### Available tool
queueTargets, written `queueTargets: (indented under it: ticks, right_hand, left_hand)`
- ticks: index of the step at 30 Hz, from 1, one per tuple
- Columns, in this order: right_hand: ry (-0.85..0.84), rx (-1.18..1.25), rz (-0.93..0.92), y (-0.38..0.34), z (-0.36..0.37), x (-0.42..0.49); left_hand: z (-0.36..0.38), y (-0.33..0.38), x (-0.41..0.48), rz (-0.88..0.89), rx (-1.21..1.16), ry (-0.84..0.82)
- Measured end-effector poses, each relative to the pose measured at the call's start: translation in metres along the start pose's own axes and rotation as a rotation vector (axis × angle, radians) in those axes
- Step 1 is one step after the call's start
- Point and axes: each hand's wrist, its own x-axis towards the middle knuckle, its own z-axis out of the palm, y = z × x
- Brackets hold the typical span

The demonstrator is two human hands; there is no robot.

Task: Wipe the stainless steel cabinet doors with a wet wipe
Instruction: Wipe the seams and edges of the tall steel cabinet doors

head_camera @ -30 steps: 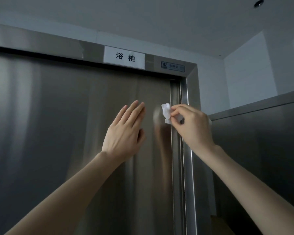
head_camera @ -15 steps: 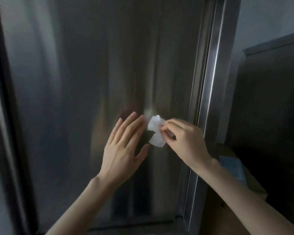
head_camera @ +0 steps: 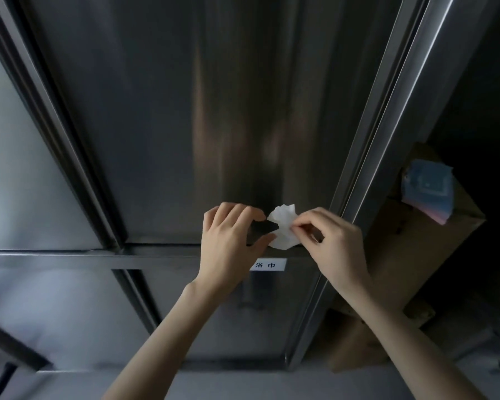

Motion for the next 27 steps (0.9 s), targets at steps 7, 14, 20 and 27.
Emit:
queueTargets:
  ticks: [7,14,20,27]
  right_hand:
    - [0.028,-0.056,-0.003,0.009,-0.006,-0.014]
    - [-0.051,-0.078,0.012,0.023,-0.024,-0.022]
    - [-0.267,-0.146,0.223,0.039,-0.055,-0.025]
    - [-0.341,-0.214,0.256,0.035,-0.068,-0.008]
  left_hand:
    - [0.009,0.017,-0.005,-0.204,-0.339,-0.180]
    - [0.011,0.013,0.004,-0.108,-0.279,-0.149]
    - [0.003,-0.004,0.026,-0.129,-0.135,-0.123]
    - [0.002,0.014,0.051,0.004,-0.133,-0.203]
